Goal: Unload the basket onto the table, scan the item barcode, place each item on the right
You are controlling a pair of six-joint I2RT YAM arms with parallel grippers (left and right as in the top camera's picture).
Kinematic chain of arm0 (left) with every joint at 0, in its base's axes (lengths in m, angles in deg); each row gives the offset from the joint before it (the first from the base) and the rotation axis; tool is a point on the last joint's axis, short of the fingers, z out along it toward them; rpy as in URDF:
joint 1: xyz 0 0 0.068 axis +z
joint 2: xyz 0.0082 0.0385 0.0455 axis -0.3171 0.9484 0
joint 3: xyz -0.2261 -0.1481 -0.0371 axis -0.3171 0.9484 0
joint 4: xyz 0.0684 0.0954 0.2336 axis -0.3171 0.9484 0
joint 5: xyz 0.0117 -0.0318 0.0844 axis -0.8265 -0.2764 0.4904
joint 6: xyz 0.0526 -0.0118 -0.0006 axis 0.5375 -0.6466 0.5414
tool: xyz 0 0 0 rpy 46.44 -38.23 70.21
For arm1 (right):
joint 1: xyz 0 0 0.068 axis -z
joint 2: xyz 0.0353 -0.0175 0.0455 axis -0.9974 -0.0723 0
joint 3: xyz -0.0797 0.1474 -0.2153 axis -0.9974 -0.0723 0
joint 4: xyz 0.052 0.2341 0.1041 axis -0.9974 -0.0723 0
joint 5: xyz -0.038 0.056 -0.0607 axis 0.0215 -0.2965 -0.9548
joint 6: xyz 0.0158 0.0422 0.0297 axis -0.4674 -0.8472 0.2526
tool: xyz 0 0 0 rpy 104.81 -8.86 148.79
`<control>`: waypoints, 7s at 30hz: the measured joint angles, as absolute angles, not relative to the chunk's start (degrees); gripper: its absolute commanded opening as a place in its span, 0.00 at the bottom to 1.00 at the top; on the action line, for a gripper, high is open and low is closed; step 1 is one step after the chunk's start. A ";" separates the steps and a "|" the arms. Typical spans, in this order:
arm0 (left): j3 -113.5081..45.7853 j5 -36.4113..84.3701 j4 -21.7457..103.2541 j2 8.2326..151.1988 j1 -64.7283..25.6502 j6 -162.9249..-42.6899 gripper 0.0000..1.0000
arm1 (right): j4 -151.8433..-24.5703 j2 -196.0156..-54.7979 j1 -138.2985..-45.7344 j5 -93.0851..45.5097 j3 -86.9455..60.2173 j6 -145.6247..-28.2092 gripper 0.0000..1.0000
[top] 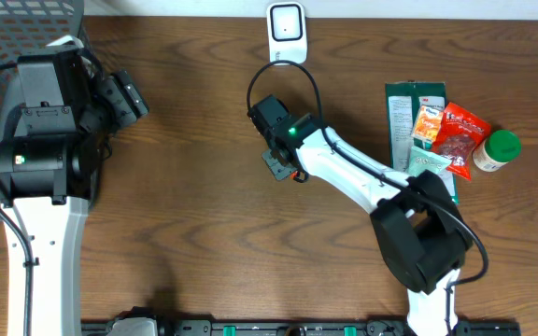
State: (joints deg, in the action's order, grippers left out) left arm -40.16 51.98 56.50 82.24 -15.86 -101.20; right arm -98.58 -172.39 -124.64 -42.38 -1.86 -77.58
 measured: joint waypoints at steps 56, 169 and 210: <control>-40.16 51.98 56.50 82.24 -15.86 -101.20 0.84 | -96.24 -177.26 -123.57 -40.69 0.13 -76.23 0.32; -40.18 51.98 56.50 82.24 -15.86 -101.20 0.84 | -87.26 -171.14 -127.63 -40.32 -7.93 -90.41 0.31; -40.16 51.98 56.50 82.24 -15.86 -101.18 0.84 | -82.51 -168.19 -126.30 -39.45 -14.49 -93.87 0.36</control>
